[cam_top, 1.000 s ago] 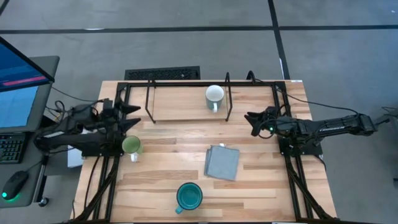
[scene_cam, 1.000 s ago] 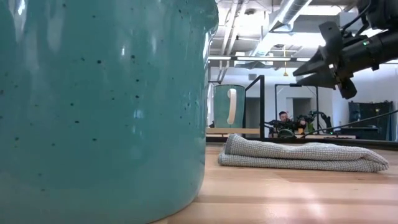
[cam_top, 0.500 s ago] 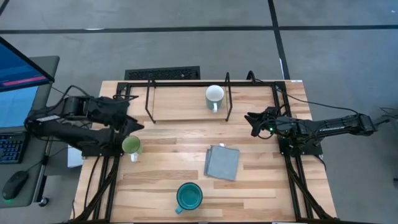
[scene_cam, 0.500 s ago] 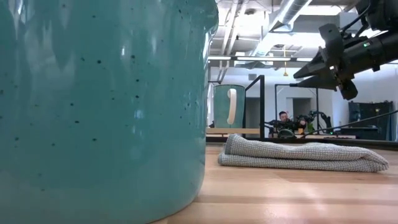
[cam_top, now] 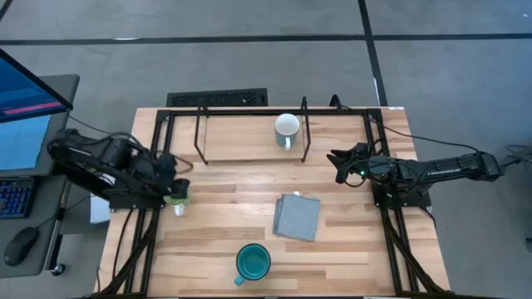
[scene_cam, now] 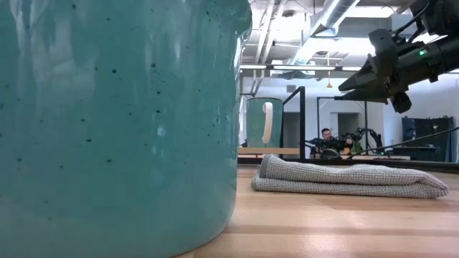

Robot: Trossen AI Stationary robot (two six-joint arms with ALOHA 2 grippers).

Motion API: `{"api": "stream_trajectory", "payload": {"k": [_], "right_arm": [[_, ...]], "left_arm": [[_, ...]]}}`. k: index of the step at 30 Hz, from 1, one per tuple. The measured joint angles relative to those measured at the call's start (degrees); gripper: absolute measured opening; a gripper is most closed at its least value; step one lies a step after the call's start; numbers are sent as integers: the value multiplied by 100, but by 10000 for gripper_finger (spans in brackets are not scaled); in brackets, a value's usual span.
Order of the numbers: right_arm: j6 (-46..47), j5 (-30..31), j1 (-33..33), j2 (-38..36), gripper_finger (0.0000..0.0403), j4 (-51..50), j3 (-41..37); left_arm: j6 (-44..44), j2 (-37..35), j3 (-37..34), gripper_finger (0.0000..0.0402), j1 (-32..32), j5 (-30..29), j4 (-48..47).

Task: Stack small to large cups/mugs on shelf
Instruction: Put the green mug on the shelf

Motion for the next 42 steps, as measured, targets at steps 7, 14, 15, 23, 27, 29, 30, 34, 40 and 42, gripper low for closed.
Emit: {"api": "stream_trajectory", "payload": {"k": [7, 14, 15, 23, 27, 29, 30, 34, 40, 42], "right_arm": [[-279, 0, -1, 0, 173, 0, 0], [-304, 2, -2, 0, 173, 0, 0], [-350, 4, -2, 0, 173, 0, 0], [-437, 2, -2, 0, 173, 44, 0], [-435, 2, -2, 0, 173, 44, 0], [-435, 0, -2, 0, 173, 44, 0], [-437, 0, -2, 0, 173, 44, 0], [-436, 0, -2, 0, 173, 44, 0], [-437, 0, -2, 0, 173, 44, 0], [-437, 0, -2, 0, 173, 46, 0]], "left_arm": [[-2036, 653, 0, 313, -1178, 199, -296], [-3333, 1239, 0, 313, -1761, 205, -320], [-3389, 1318, 0, 313, -1785, 203, -339], [-3447, 1885, 0, 313, -1801, 164, -711], [-3535, 2018, -95, 313, -1802, -38, -817], [-3542, 2016, -265, 313, -1800, -176, -698], [-3544, 2017, -374, 313, -1800, -255, -591], [-3553, 2019, -789, 313, -1800, -278, -15], [-3578, 2020, -1304, 313, -1794, -374, 539], [-3585, 2018, -1434, 313, -1763, -414, 537]]}}
